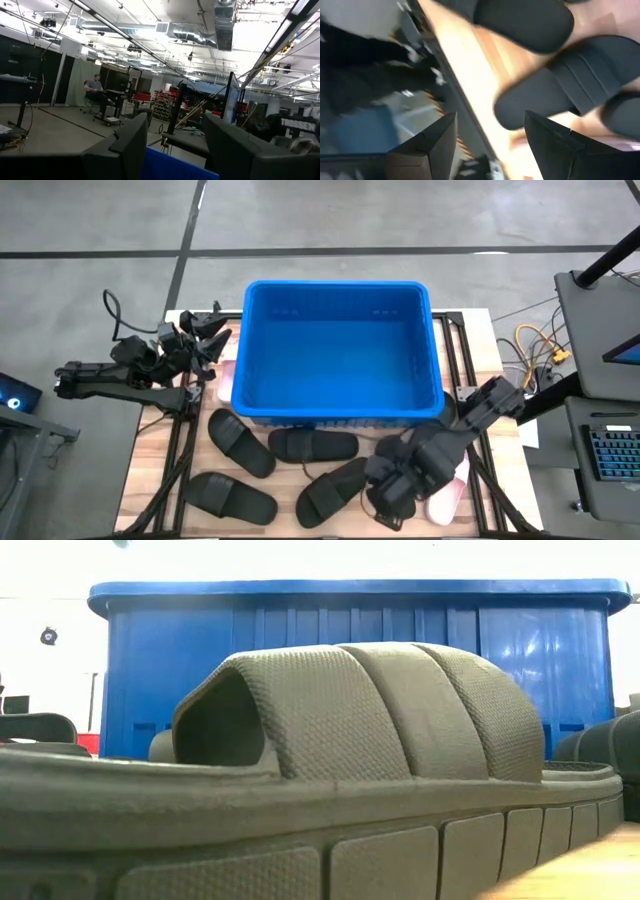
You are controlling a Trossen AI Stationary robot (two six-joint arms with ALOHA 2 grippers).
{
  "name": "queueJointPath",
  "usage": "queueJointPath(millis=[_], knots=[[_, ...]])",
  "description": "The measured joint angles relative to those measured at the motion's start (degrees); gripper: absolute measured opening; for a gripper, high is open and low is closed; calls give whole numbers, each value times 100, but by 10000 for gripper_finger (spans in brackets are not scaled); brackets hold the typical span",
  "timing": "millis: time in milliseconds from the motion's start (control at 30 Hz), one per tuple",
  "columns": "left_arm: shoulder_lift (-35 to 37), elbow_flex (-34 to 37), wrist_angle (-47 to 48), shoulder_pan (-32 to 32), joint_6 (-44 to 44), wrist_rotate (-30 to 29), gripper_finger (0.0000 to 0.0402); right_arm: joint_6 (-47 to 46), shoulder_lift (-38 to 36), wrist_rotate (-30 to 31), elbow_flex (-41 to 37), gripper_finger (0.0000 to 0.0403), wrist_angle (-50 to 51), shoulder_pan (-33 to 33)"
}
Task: Pick and place slides into bin
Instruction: Put the black slide into the blue bin
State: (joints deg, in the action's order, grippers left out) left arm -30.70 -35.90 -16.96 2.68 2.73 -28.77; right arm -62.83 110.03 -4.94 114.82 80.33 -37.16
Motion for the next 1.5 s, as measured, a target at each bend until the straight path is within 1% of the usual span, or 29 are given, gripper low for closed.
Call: queueJointPath(millis=[233,333,433,600,733,900,1000,1167,1433,1500], knots=[[-41,0,-1,-2,0,0,180,593,567,104,-67,219,653,-234],[-72,0,0,-2,0,0,180,799,828,287,-87,219,776,-313],[-112,0,-1,-2,-3,-1,180,1039,1075,583,-100,219,783,-400],[-114,2,-1,-4,-3,0,180,1317,1457,1284,-120,219,797,-565],[-103,4,1,-4,-1,0,180,1278,1697,1752,-148,219,991,-658],[-87,4,-1,-4,-1,0,180,1252,1892,2182,-236,219,969,-722],[-76,4,-3,-4,-1,2,180,1309,1960,2191,-402,219,959,-737],[-76,4,-1,-4,-1,2,180,1338,1964,2005,-895,219,965,-771],[-76,4,-1,-4,1,2,180,1180,1958,2026,-1411,219,965,-773],[-76,4,-1,-4,1,2,180,1121,1955,2112,-1480,219,953,-777]])
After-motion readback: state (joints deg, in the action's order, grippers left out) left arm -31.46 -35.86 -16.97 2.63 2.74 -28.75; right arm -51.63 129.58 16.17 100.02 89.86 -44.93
